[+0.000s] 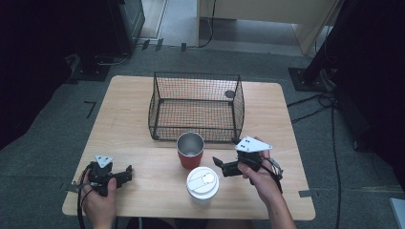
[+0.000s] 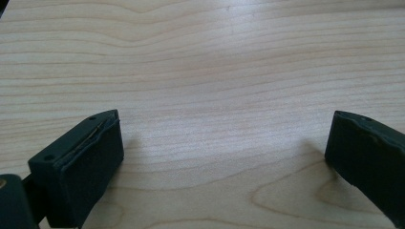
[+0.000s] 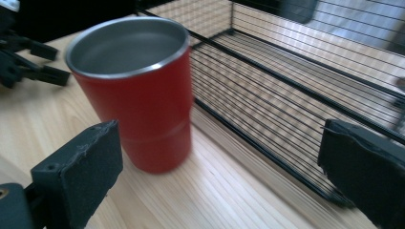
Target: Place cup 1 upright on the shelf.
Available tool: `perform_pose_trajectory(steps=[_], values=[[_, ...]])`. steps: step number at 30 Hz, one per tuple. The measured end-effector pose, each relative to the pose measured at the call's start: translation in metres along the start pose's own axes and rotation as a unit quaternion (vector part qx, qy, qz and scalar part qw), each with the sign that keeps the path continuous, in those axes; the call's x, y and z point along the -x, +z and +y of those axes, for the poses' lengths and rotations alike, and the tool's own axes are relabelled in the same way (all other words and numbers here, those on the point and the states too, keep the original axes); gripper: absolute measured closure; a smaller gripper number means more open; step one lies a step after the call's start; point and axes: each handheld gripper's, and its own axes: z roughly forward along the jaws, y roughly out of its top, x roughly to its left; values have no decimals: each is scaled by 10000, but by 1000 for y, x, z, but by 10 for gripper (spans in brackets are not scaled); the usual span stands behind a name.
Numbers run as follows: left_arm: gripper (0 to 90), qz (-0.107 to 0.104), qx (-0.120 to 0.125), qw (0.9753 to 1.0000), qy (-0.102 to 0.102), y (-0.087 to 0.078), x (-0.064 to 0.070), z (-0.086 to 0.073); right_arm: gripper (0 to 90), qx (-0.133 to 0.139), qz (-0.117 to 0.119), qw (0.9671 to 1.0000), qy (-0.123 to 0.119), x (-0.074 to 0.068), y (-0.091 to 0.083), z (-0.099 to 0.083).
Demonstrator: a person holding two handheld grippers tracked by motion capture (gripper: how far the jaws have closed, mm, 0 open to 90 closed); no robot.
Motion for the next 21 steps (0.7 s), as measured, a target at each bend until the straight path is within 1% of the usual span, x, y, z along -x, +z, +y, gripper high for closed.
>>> perform_pose_trajectory(steps=[1, 3, 4, 5, 6, 8, 9, 12, 16, 17, 18, 19, 20, 21], values=[[1, 0, 1, 10000, -2, 0, 0, 0, 26, 10, 139, 9999, -42, -1, 6, 2], [0, 0, 0, 10000, -4, 0, 0, 0, 55, 50, 243, 9997, -76, -2, 11, 3], [1, 0, 0, 10000, -4, 0, 0, 0, 56, 51, 297, 9995, -83, -3, 14, 4], [1, 1, 0, 10000, 0, 0, 0, 0, 56, 51, 297, 9995, -83, -3, 14, 4], [0, 0, 0, 10000, 0, 0, 0, 0, 61, 55, 384, 9992, -103, -5, 19, 4], [0, 0, 1, 10000, -2, 0, 0, 0, 63, 63, 424, 9990, -123, -5, 21, 5], [0, 0, 0, 10000, 0, 0, 0, 0, 63, 91, 544, 9984, -134, -6, 25, 6], [1, 0, 1, 10000, -1, 0, 0, 0, 64, 127, 646, 9977, -144, -7, 30, 9], [1, 0, 1, 10000, -1, 0, 0, 0, 46, 85, 800, 9967, -145, -5, 38, 11], [1, 0, 1, 10000, -1, 0, 0, 0, 46, 85, 800, 9967, -145, -5, 38, 11], [1, 0, 0, 10000, 0, 0, 0, 0, 41, 75, 830, 9964, -178, -4, 40, 11], [0, 0, 1, 10000, -1, 0, 0, 0, 27, 88, 911, 9953, -325, -3, 43, 12], [0, 0, 0, 10000, -1, 0, 0, 0, 27, 88, 911, 9953, -325, -3, 43, 12], [1, 0, 0, 10000, 0, 0, 0, 0, 23, 91, 1012, 9940, -417, -1, 46, 13]])
